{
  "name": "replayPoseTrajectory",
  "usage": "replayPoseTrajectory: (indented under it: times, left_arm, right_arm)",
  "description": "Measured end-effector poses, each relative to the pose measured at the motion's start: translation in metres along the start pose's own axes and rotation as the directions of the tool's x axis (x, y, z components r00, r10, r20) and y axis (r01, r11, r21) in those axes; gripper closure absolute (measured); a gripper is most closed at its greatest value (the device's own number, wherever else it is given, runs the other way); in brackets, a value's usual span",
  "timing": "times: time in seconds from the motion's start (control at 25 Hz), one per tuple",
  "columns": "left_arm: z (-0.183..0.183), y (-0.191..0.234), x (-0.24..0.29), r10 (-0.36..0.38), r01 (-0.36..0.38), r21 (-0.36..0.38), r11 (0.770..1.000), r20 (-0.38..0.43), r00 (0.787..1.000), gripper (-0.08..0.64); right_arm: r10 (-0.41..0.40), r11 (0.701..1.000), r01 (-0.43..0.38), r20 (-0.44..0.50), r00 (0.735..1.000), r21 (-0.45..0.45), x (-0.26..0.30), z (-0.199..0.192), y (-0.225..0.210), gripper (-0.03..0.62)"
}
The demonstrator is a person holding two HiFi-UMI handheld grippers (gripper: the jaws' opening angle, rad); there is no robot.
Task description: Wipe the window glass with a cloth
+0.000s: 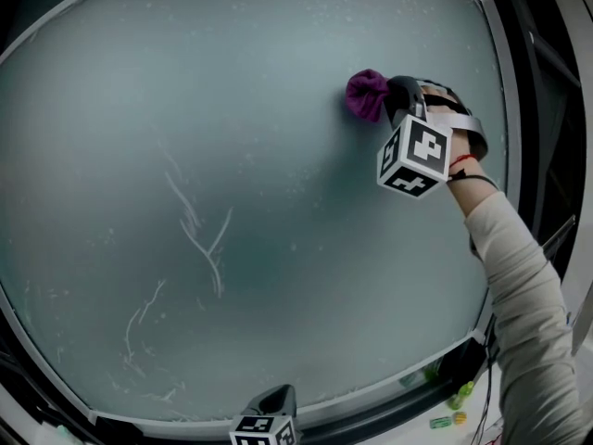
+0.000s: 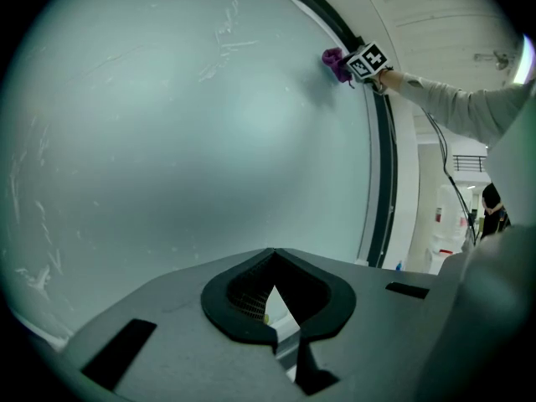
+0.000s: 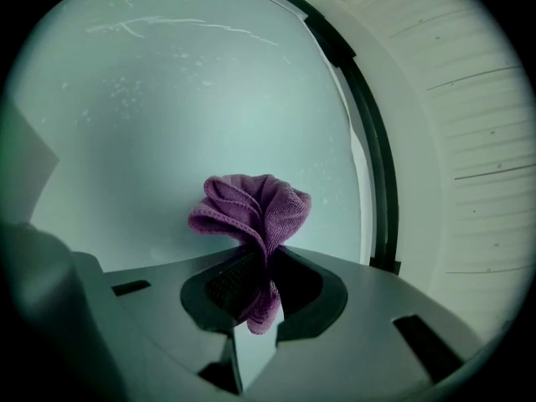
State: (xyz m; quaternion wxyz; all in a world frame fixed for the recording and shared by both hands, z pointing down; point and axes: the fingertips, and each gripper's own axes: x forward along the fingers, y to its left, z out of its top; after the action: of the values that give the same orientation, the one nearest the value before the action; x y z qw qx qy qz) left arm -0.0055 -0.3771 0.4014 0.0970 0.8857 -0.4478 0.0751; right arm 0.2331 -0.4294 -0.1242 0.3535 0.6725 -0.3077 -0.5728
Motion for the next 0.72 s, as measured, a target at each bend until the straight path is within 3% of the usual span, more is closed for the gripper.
replayPoseTrajectory:
  times: [0.4, 0.72]
  left_arm:
    - [-0.002, -0.007, 0.001, -0.017, 0.017, 0.007, 1.000, -0.004, 1.000, 0.555]
    - [0.000, -0.008, -0.003, -0.019, 0.019, 0.010, 1.000, -0.001, 1.000, 0.555]
  right_arm:
    - [0.088, 0.994, -0.086, 0.014, 0.996, -0.067, -0.015, 0.000, 0.057, 0.540]
    - [0.143, 0.989, -0.142, 0.023, 0.989, -0.050, -0.032, 0.001, 0.084, 0.540]
